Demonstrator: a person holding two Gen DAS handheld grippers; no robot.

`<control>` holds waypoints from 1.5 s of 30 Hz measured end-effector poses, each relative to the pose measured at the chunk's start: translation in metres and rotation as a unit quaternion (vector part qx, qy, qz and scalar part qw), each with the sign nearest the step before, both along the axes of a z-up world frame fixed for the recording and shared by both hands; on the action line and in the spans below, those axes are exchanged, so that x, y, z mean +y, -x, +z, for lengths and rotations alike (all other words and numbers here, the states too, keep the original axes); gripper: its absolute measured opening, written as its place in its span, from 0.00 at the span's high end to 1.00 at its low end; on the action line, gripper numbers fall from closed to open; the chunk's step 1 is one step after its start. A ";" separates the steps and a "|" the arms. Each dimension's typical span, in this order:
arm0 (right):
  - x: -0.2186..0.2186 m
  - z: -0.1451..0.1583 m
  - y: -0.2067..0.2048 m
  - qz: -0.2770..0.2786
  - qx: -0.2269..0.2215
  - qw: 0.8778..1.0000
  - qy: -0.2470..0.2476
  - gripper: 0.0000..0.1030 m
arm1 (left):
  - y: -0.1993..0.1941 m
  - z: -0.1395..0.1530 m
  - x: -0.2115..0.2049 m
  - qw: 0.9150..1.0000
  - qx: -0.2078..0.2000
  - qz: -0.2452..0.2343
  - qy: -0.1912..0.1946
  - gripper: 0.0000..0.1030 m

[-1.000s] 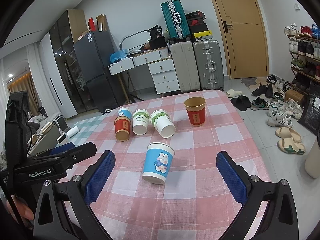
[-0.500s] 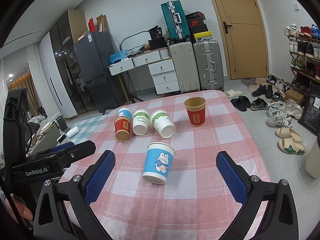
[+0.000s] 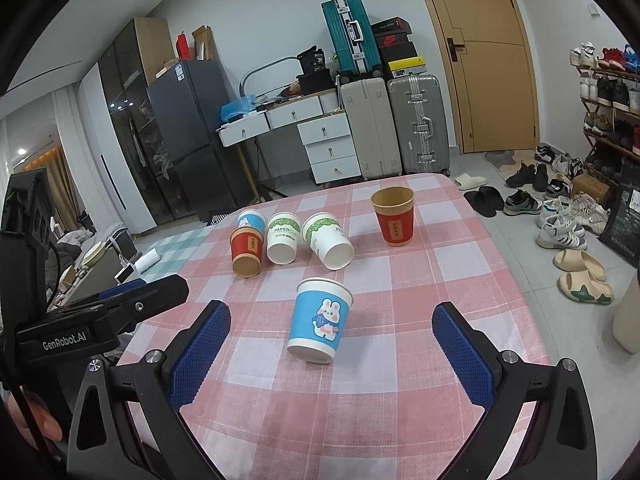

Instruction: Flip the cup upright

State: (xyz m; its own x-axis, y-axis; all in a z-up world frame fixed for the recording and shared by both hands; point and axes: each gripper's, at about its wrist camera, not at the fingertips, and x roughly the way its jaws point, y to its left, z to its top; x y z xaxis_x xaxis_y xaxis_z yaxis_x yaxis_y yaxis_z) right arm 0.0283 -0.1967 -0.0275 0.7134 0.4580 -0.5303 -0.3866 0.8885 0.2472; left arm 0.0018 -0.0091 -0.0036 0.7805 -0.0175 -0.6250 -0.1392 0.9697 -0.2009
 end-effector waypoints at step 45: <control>-0.047 -0.052 -0.044 -0.042 0.051 0.998 -0.009 0.00 | -0.077 -0.062 -0.030 0.990 0.120 -0.070 -0.032 0.00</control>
State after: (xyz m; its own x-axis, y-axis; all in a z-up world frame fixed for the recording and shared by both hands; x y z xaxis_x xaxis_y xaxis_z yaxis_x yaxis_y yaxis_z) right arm 0.0720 -0.2438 -0.0798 0.6923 0.4100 -0.5938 -0.2837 0.9113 0.2984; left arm 0.0784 -0.0390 -0.0656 0.6020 -0.0691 -0.7955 -0.0384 0.9926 -0.1153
